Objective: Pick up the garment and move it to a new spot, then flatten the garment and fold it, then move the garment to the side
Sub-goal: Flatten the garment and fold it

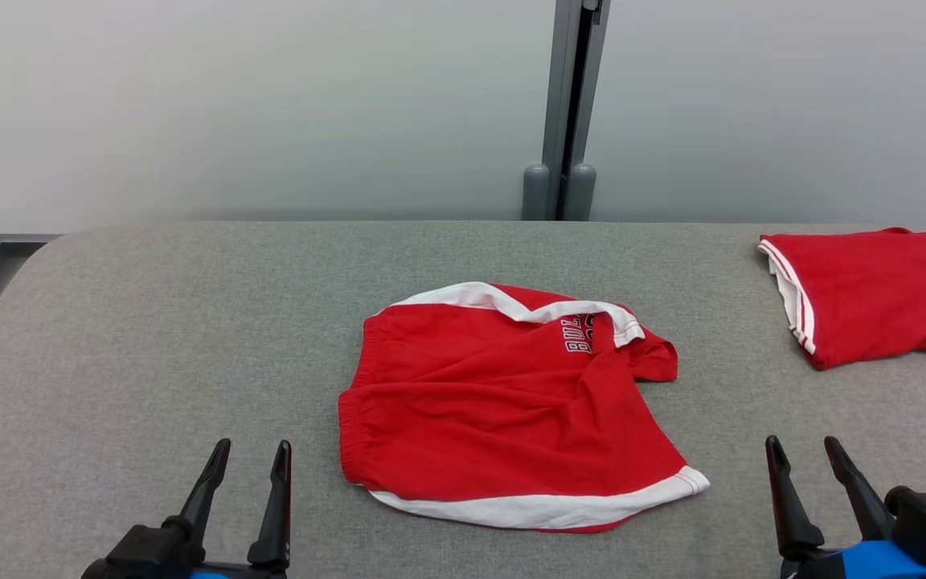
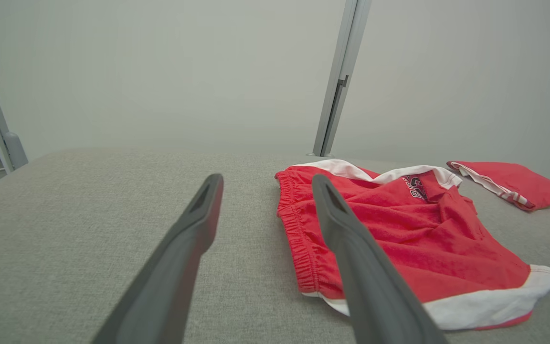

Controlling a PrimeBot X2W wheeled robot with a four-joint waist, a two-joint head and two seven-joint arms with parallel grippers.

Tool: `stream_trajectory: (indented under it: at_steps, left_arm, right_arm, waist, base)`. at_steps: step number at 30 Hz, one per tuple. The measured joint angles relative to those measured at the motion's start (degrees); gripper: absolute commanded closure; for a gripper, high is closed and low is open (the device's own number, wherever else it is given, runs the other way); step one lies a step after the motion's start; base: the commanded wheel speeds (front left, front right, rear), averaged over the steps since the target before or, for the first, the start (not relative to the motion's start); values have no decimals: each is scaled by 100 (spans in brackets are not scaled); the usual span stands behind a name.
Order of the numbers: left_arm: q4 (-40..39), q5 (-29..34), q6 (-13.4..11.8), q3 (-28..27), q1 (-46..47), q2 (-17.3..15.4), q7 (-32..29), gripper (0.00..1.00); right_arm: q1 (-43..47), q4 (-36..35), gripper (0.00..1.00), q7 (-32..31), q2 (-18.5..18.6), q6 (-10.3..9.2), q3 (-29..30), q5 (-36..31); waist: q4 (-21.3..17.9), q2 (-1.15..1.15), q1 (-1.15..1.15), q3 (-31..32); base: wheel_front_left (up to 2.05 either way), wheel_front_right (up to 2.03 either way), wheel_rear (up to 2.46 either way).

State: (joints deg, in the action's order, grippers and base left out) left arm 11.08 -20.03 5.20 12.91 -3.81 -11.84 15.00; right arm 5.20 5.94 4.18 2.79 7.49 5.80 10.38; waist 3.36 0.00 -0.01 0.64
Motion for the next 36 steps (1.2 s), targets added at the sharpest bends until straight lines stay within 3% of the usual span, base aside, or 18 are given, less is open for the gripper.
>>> stream_trajectory:
  at_steps: [14,19,29,36]
  left_arm:
    - [27,198,103,-339,-74,158,0,0]
    - [445,215,136,-281,-78,209,-7,0]
    - [2018,269,193,639,809,153,-271,0]
    - [2833,-155,219,1586,1578,83,-181,0]
  right_arm:
    - [-1,-102,0,-53,0,0,-69,29]
    - [-10,-132,0,-218,1,0,-208,21]
    - [-351,446,0,-1553,1,0,-656,-118]
    - [-890,1049,0,-1647,1,0,-665,-218]
  waist:
    - [51,0,0,-34]
    - [35,0,1,-117]
    - [-39,0,1,-425]
    - [-73,1,1,-666]
  base:
    - [0,0,0]
    - [0,0,0]
    - [0,0,0]
    - [0,0,0]
